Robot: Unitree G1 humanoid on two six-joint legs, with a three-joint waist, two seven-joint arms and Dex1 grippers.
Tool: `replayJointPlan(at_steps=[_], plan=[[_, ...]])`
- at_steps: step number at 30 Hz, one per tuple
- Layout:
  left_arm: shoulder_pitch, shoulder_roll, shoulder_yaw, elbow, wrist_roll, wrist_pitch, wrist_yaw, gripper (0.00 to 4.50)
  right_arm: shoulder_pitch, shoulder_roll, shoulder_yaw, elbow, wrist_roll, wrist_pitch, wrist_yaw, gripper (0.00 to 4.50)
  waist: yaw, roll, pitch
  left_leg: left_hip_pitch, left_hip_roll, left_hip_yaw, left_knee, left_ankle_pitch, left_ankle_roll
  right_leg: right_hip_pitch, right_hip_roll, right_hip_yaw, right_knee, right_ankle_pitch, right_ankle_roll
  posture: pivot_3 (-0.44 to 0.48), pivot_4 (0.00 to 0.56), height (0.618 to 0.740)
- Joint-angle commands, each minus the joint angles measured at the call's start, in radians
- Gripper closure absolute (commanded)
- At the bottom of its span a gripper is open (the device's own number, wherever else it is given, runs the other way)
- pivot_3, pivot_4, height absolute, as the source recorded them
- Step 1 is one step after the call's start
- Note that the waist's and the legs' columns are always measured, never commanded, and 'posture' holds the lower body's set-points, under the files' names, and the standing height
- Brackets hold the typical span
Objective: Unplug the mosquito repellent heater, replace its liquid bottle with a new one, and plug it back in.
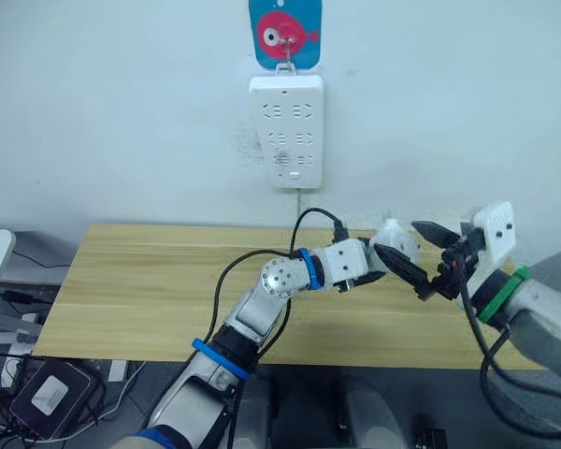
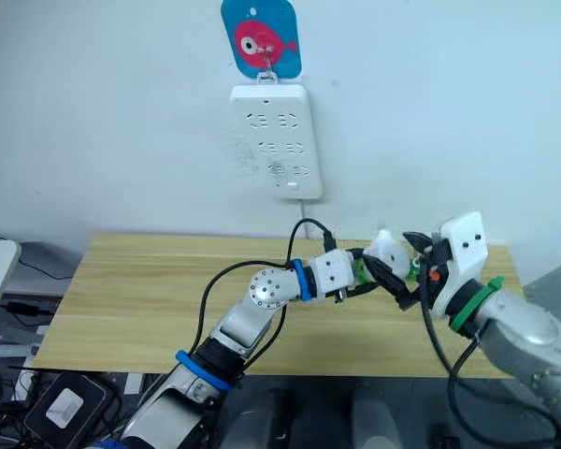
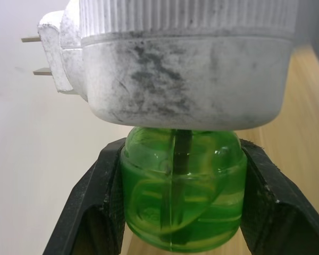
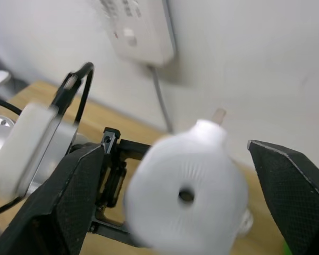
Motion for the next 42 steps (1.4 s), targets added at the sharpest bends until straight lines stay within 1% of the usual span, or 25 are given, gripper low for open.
replayJointPlan(at_steps=[1,4,7,12,16,21,23,25,26,27,34,38,40,41,42], plan=[[0.03,-0.047,0.029,-0.077,-0.08,-0.018,0.031,2.23,0.025,0.117,0.032,-0.06,-0.083,-0.053,-0.039,0.0,-0.005,0.0,-0.006,0.001,0.0,0.0,0.0,0.0,-0.001,0.0,0.0,0.0,0.0,0.0,0.0,-0.177,0.195,0.74],[0.045,-0.065,0.038,-0.089,-0.118,-0.03,0.027,2.23,0.012,0.191,0.057,-0.05,-0.134,-0.042,-0.058,0.0,-0.016,0.001,-0.016,0.002,0.001,0.002,0.0,0.001,-0.001,0.0,0.0,0.001,0.002,0.0,0.0,-0.194,0.197,0.74],[0.043,-0.072,0.04,-0.09,-0.145,-0.028,0.017,2.23,-0.014,0.224,0.065,-0.024,-0.176,-0.036,-0.041,0.0,-0.024,0.001,-0.017,0.003,0.001,0.003,0.0,0.002,-0.002,0.0,0.0,0.002,0.004,0.0,0.0,-0.204,0.2,0.74],[0.023,-0.087,0.058,-0.088,-0.188,0.002,0.023,2.23,-0.09,0.312,0.06,0.027,-0.136,-0.011,-0.044,0.0,-0.032,0.001,-0.018,0.006,0.001,0.004,0.0,0.002,-0.002,0.0,0.001,0.003,0.008,0.0,0.0,-0.204,0.2,0.74],[0.011,-0.099,0.063,-0.081,-0.185,0.017,0.051,2.23,-0.162,0.359,0.084,0.06,-0.197,-0.001,-0.047,0.0,-0.037,0.002,-0.018,0.006,0.001,0.004,0.0,0.002,-0.002,0.0,0.001,0.003,0.009,0.0,0.0,-0.199,0.2,0.74],[0.012,-0.1,0.051,-0.095,-0.16,0.011,0.087,2.23,-0.173,0.401,0.082,0.08,-0.22,0.007,-0.032,0.0,-0.038,0.002,-0.018,0.007,0.001,0.004,-0.001,0.002,-0.002,0.0,0.001,0.003,0.009,0.0,0.0,-0.199,0.2,0.74],[0.013,-0.102,0.048,-0.098,-0.159,0.012,0.097,2.23,-0.176,0.415,0.081,0.088,-0.223,0.006,-0.022,0.37,-0.038,0.002,-0.018,0.007,0.001,0.004,0.0,0.002,-0.002,0.0,0.001,0.004,0.009,0.0,0.0,-0.199,0.2,0.74],[0.015,-0.105,0.047,-0.099,-0.159,0.013,0.105,2.23,-0.174,0.423,0.079,0.091,-0.232,0.005,-0.01,0.87,-0.038,0.002,-0.018,0.007,0.001,0.004,0.0,0.002,-0.002,0.0,0.001,0.003,0.009,0.0,0.0,-0.187,0.204,0.74],[0.015,-0.105,0.045,-0.099,-0.159,0.014,0.108,2.23,-0.172,0.426,0.081,0.094,-0.24,0.001,0.0,1.23,-0.038,0.002,-0.018,0.007,0.001,0.004,0.0,0.002,-0.002,0.0,0.001,0.003,0.009,0.0,0.0,-0.185,0.204,0.74],[0.015,-0.106,0.043,-0.1,-0.159,0.016,0.11,2.23,-0.172,0.428,0.084,0.094,-0.247,-0.001,0.009,1.44,-0.038,0.002,-0.018,0.007,0.001,0.004,0.0,0.002,-0.002,0.0,0.001,0.003,0.009,0.0,0.0,-0.185,0.204,0.74],[0.018,-0.102,0.037,-0.1,-0.158,0.019,0.111,2.23,-0.184,0.449,0.089,0.093,-0.27,0.006,0.037,1.44,-0.038,0.002,-0.018,0.007,0.001,0.004,0.0,0.002,-0.002,0.0,0.001,0.003,0.009,0.0,0.0,-0.181,0.208,0.74],[0.02,-0.092,0.025,-0.104,-0.164,0.044,0.088,2.23,-0.189,0.449,0.083,0.098,-0.282,0.008,0.051,1.44,-0.038,0.002,-0.018,0.007,0.001,0.004,0.0,0.002,-0.002,0.0,0.001,0.003,0.009,0.0,0.0,-0.174,0.204,0.74],[0.018,-0.082,0.035,-0.108,-0.175,0.048,0.075,1.5,-0.191,0.447,0.076,0.1,-0.286,0.011,0.059,1.44,-0.038,0.002,-0.018,0.007,0.001,0.004,0.0,0.002,-0.002,0.0,0.001,0.003,0.009,0.0,0.0,-0.168,0.2,0.74],[0.017,-0.069,0.038,-0.111,-0.18,0.049,0.06,1.3,-0.192,0.446,0.072,0.103,-0.289,0.012,0.062,1.44,-0.038,0.002,-0.018,0.007,0.001,0.004,0.0,0.002,-0.002,0.0,0.001,0.003,0.009,0.0,0.0,-0.168,0.2,0.74],[0.016,-0.053,0.04,-0.118,-0.184,0.051,0.043,0.95,-0.193,0.445,0.066,0.106,-0.291,0.014,0.063,1.44,-0.038,0.002,-0.018,0.007,0.001,0.004,0.0,0.002,-0.002,0.0,0.001,0.003,0.009,0.0,0.0,-0.168,0.2,0.74]])
